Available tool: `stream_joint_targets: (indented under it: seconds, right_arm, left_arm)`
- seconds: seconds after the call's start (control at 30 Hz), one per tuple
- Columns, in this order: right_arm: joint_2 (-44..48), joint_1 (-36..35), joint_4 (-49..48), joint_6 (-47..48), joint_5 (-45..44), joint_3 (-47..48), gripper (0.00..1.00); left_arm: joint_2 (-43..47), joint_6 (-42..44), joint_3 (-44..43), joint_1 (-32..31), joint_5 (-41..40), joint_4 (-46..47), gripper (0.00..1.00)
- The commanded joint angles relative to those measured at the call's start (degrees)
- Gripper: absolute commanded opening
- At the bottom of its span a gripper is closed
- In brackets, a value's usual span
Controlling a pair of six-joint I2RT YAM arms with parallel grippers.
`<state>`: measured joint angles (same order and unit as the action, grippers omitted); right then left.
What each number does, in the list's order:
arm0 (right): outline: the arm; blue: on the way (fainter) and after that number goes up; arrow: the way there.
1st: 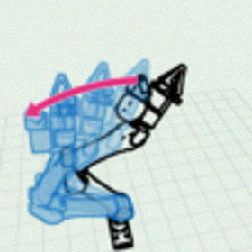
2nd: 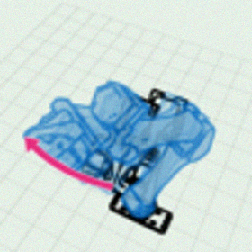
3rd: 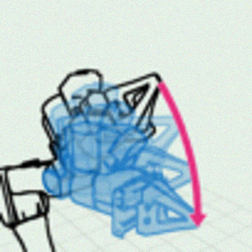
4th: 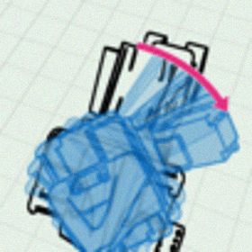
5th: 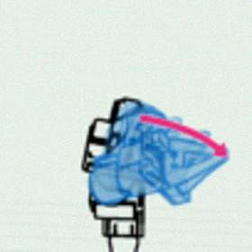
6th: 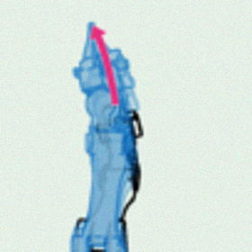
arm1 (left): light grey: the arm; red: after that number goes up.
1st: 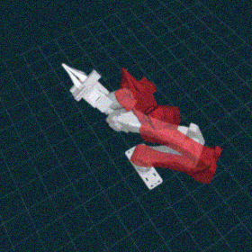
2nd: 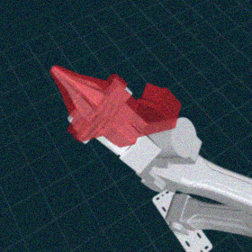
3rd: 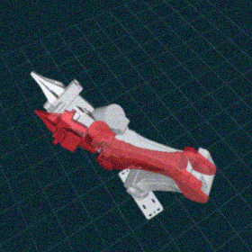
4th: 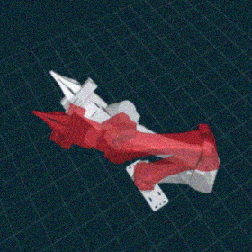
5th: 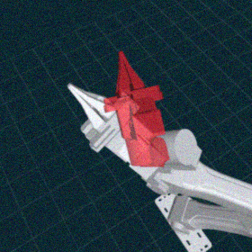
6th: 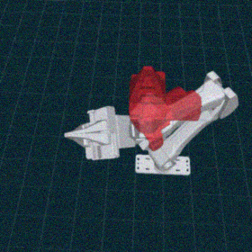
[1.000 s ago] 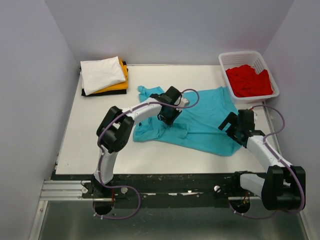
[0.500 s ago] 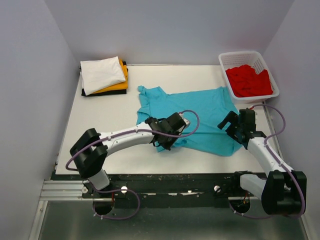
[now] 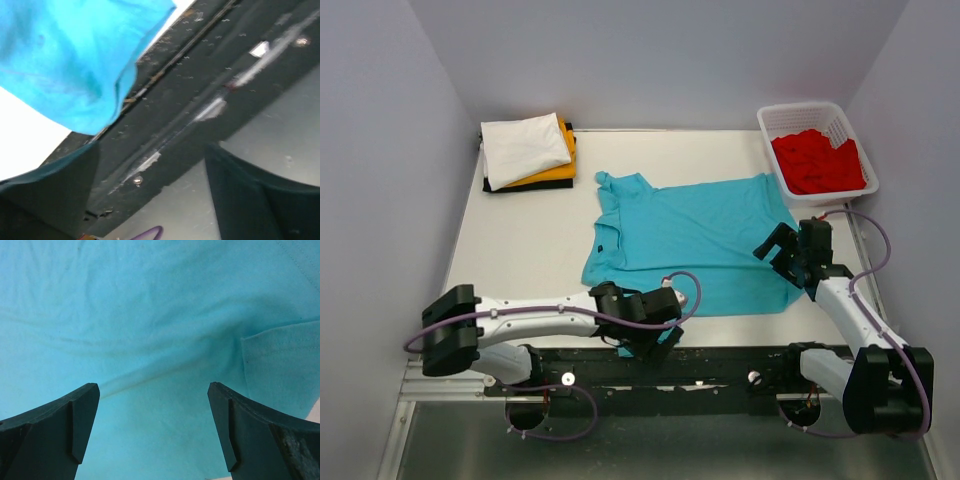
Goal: Fold and stack the t-shirts
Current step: Flatten out the tshirt
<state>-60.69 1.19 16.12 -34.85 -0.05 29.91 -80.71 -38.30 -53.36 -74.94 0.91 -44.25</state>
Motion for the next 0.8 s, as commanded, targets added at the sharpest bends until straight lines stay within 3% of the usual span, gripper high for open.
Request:
stream_joint_targets:
  seconds: [0.0,0.07,0.17,0.3,0.4,0.47,0.53,0.6,0.77]
  right_arm:
    - [-1.22,0.13,-0.45,0.71,1.36,-0.22,1.0]
    - [-1.34,0.13,-0.93,0.89,1.68,-0.31,1.0]
    - [-1.35,0.13,-1.11,1.33,2.34,-0.21,1.0]
    - [-1.86,0.06,-3.32,0.86,4.19,-0.81,1.0]
    - [-1.72,0.11,-4.65,1.09,5.51,-1.34,1.0]
    - [-1.74,0.13,-5.43,1.35,5.69,-1.8,1.0]
    - [-2.33,0.04,-5.77,1.53,5.62,-1.62,1.0]
    - [-3.2,0.0,-6.77,1.37,6.12,-1.67,1.0]
    - [-6.97,-0.03,-10.38,1.22,6.85,-1.76,1.0]
  left_arm:
    - [9.75,-0.4,0.95,-0.66,4.27,4.56,0.99]
    - [11.01,-0.72,-0.78,1.87,-2.46,2.36,0.99]
    - [10.66,-1.57,-0.43,12.43,-3.77,5.35,0.99]
    - [6.35,3.88,-1.32,28.22,1.31,21.73,0.99]
    - [-2.99,4.91,-8.14,37.17,8.5,23.32,0.99]
    - [-9.6,5.37,-12.57,40.53,9.17,20.42,0.99]
    - [-15.6,6.42,-15.29,43.34,16.03,18.01,0.99]
    - [-19.32,5.6,-14.31,45.08,20.41,21.41,0.99]
    - [-26.87,6.37,-20.91,46.02,13.67,14.88,0.99]
